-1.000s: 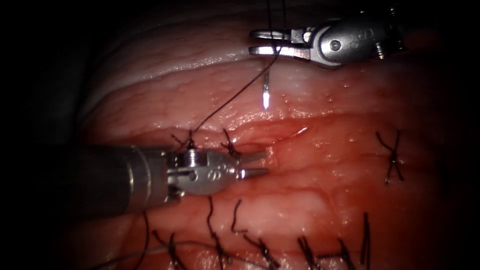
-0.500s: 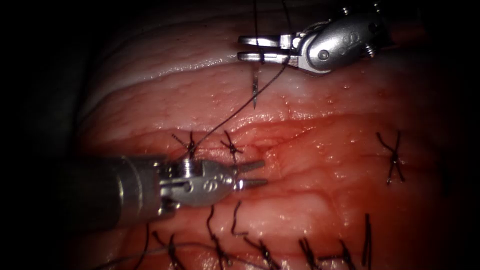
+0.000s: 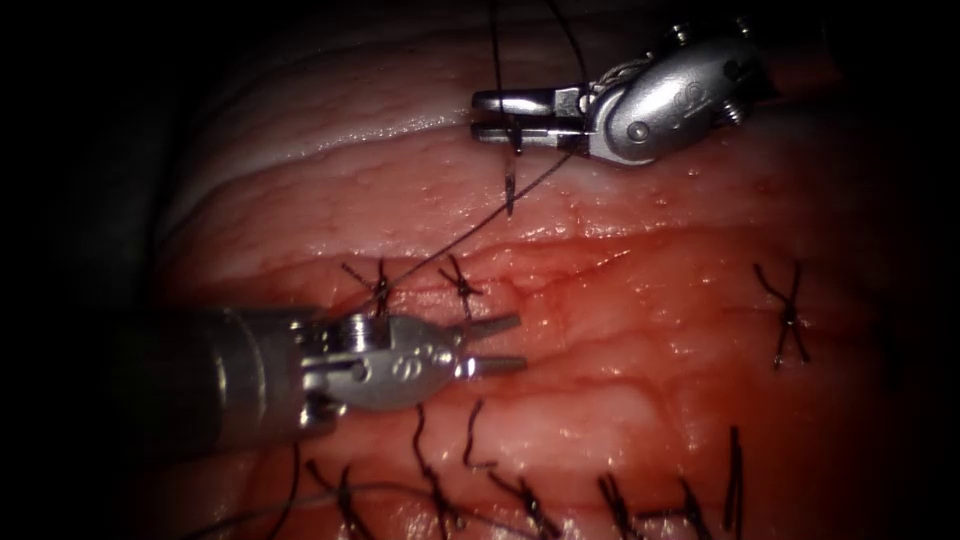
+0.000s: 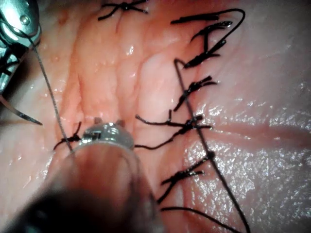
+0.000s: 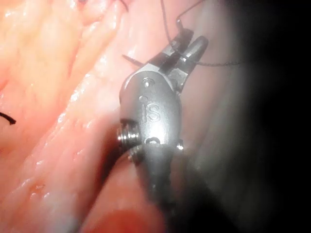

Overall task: Wound Closure
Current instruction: Press needle through tissue with right end-effector

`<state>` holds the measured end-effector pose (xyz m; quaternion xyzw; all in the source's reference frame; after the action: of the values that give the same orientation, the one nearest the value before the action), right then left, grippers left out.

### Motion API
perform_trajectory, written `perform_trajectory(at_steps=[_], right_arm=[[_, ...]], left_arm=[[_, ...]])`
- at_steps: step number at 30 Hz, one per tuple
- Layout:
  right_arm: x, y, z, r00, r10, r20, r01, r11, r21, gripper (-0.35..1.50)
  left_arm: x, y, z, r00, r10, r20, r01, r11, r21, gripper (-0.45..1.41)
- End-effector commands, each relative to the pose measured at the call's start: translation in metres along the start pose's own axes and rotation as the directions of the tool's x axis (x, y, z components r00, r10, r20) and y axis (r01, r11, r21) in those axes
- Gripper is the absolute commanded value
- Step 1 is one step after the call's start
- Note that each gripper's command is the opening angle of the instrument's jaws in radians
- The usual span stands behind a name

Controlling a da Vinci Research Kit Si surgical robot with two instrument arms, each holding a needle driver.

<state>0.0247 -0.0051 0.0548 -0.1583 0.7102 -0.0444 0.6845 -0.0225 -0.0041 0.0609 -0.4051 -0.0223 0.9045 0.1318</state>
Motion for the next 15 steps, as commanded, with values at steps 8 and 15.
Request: perform_trajectory(at_steps=[8, 15], right_arm=[[-0.0003, -0.0009, 0.0012, 0.999, -0.038, -0.010, 0.038, 0.999, -0.003, -0.35], [-0.0003, -0.0017, 0.0010, 0.994, -0.112, 0.013, 0.111, 0.994, 0.012, -0.35]], left_arm=[[0.0001, 0.0001, 0.0007, 1.000, -0.003, -0.010, 0.003, 1.000, -0.004, 0.05], [0.0004, 0.0002, 0.0003, 1.000, -0.006, -0.021, 0.006, 1.000, -0.011, 0.07]])
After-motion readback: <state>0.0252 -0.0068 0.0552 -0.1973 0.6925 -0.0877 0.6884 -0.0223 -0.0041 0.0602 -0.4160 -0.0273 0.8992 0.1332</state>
